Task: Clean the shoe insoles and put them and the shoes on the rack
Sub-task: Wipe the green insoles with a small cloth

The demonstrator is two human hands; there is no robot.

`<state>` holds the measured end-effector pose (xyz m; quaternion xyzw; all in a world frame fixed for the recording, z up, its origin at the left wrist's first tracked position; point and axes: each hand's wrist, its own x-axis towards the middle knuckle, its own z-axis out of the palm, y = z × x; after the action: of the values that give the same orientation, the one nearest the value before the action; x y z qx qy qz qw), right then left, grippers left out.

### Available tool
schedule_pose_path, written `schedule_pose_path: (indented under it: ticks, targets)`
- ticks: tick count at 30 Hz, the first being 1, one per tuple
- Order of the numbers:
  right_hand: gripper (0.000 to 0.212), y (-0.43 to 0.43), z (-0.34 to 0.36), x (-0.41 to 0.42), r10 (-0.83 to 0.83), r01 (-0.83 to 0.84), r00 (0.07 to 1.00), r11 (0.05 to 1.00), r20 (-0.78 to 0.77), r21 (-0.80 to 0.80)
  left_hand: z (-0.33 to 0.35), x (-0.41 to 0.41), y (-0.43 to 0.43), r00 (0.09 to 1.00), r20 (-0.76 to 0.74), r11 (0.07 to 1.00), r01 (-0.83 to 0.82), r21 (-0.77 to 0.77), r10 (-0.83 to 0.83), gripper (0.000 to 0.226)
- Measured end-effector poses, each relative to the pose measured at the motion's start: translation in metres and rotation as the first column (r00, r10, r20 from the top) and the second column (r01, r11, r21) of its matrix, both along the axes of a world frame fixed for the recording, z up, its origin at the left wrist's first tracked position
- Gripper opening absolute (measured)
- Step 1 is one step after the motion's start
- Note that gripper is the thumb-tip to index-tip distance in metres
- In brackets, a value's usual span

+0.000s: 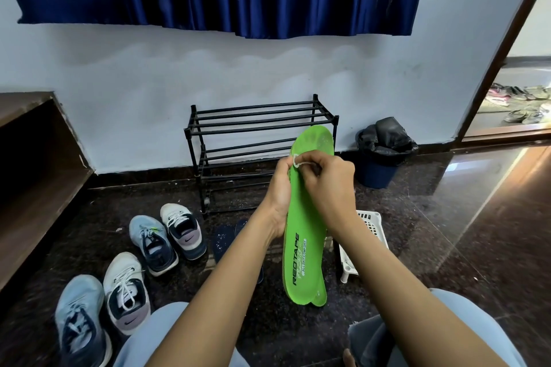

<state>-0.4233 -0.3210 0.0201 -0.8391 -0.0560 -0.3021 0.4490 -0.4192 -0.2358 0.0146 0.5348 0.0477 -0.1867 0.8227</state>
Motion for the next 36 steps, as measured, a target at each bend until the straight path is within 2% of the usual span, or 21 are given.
schedule_pose_path:
  ticks: [4,11,18,25,29,32,36]
  targets:
    - [0.016,-0.002,0.000,0.002,-0.030,0.030,1.000,0.999,0.002,0.022,0.000,0.000,-0.001,1.000,0.003,1.000,0.026,0.014,-0.026,0.059]
    - [0.016,0.003,-0.003,-0.002,0.052,-0.052,0.997,0.999,-0.055,-0.005,0.000,0.004,0.004,1.000,-0.006,1.000,-0.028,0.011,0.028,0.058]
    - [0.015,-0.010,0.000,0.008,-0.067,0.068,0.996,0.997,-0.052,0.024,-0.009,0.001,-0.005,0.999,0.027,0.998,0.033,0.055,-0.035,0.065]
    - [0.016,0.001,-0.005,-0.004,0.047,-0.045,0.996,0.999,-0.075,0.024,-0.005,0.009,0.006,1.000,0.024,0.995,-0.018,0.100,0.016,0.067]
    - [0.016,-0.006,0.000,0.000,-0.007,0.010,0.998,0.999,-0.058,0.050,-0.004,0.003,-0.001,0.999,0.041,0.994,0.020,0.110,-0.024,0.056]
    - [0.015,-0.007,0.001,0.003,-0.048,0.050,0.998,0.998,-0.038,0.049,-0.006,0.002,-0.004,0.998,0.046,0.995,0.027,0.101,-0.032,0.060]
    - [0.015,0.000,-0.002,0.002,0.011,-0.010,0.999,1.000,-0.053,0.028,-0.001,0.002,0.001,0.999,0.043,0.993,-0.031,0.113,0.026,0.057]
